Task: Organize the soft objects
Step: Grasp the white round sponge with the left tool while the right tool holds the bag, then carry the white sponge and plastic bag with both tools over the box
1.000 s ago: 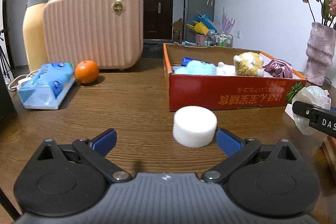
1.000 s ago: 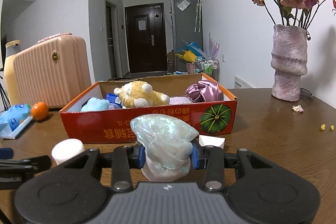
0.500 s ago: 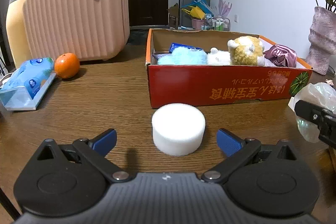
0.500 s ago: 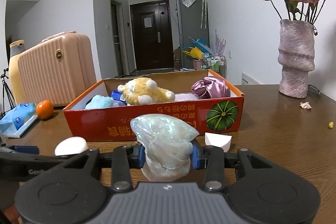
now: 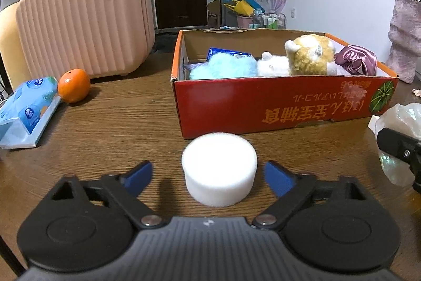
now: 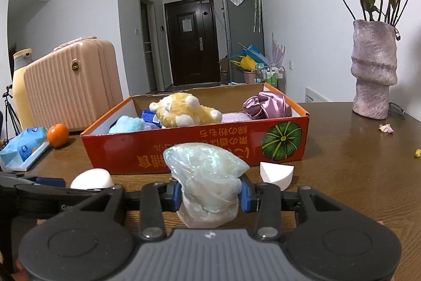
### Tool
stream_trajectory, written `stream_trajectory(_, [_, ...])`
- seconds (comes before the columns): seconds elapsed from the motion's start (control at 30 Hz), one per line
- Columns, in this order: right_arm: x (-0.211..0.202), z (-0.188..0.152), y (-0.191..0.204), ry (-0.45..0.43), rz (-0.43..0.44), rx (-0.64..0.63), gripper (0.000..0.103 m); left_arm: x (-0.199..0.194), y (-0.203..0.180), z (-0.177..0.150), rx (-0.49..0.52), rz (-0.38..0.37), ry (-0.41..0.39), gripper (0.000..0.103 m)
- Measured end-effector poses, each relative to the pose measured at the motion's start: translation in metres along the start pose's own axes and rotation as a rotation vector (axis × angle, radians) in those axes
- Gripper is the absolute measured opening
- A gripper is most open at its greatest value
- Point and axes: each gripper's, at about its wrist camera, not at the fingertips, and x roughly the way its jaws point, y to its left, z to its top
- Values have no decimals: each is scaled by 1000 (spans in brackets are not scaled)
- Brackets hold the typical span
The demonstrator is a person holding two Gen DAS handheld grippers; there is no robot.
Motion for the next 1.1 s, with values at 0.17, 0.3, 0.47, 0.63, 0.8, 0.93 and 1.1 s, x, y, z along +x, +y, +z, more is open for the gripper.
stream_trajectory(0.17, [1, 0, 0, 2, -1, 2, 40, 1, 1, 0, -1, -30, 8, 58])
stream_trajectory(0.3, [0, 0, 0, 2, 0, 2, 40, -4, 0, -1, 0, -30, -16, 58])
stream_trajectory(0.47, [-1, 0, -1, -3, 2, 4, 40, -13, 1, 0, -5, -20, -62, 58])
stream_trajectory(0.63, [-2, 1, -1, -13, 6, 4, 40, -26, 0, 2, -8, -12, -123, 58])
stream_trajectory(0.8, [-7, 6, -1, -35, 12, 12, 40, -40, 0, 5, -17, -17, -185, 58])
stream_trajectory(0.93, [-13, 14, -3, -76, 4, 18, 40, -49, 1, 9, -37, -21, -230, 58])
stream_trajectory(1.1, [-18, 28, -7, -113, -5, 27, 40, -57, 0, 14, -51, -19, -279, 58])
